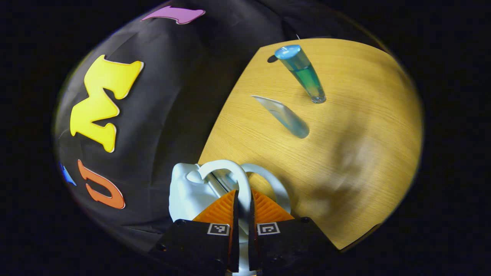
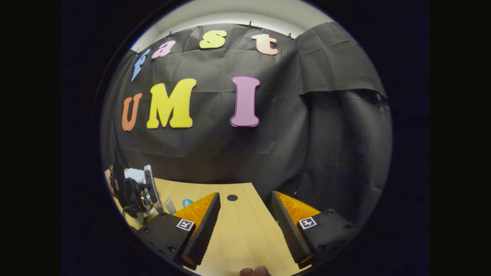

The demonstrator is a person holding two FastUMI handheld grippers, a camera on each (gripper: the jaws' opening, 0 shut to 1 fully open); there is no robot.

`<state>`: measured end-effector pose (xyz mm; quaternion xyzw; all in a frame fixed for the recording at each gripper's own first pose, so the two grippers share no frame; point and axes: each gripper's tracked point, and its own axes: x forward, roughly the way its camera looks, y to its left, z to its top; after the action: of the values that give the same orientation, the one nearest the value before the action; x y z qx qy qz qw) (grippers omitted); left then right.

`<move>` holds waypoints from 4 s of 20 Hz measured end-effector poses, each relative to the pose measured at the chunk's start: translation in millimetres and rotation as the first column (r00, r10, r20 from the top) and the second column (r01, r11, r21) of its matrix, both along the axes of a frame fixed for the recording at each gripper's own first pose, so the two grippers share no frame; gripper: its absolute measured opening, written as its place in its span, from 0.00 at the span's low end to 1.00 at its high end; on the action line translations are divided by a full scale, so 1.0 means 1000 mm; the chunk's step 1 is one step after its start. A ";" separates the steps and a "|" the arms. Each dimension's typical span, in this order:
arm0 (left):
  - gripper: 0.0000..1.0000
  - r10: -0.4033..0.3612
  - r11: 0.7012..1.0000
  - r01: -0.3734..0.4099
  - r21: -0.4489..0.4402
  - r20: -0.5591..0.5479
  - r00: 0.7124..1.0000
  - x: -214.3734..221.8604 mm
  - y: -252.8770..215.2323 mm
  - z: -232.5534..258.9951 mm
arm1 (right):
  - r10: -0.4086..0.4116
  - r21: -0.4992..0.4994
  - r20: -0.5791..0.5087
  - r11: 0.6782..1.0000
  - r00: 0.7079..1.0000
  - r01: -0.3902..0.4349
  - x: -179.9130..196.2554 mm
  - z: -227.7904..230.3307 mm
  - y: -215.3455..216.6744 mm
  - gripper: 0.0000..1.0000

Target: First open the suitcase, pack the skin care products into it, and then close the suitcase.

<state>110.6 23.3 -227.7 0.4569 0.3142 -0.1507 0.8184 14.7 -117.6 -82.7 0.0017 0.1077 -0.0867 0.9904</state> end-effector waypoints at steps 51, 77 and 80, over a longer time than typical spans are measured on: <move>0.89 0.624 0.413 -0.077 -0.908 0.220 0.750 -0.042 0.158 0.146 | 0.185 -0.085 -0.050 0.978 0.981 -0.189 0.019 -0.003 0.090 0.80; 0.97 0.345 0.538 -0.274 -0.797 -0.088 0.934 0.032 -0.201 -0.076 | 0.084 -0.071 -0.270 0.992 0.959 -0.107 -0.037 -0.091 -0.035 0.79; 0.90 0.329 0.560 -0.282 -0.779 -0.103 0.939 0.040 -0.201 -0.090 | 0.084 -0.072 -0.278 0.991 0.957 -0.108 -0.037 -0.093 -0.033 0.80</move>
<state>150.8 -177.3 -317.9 -0.0035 0.2686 -0.1160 0.9562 -22.0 -150.5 -175.2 -0.0585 0.2398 -0.0424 0.9681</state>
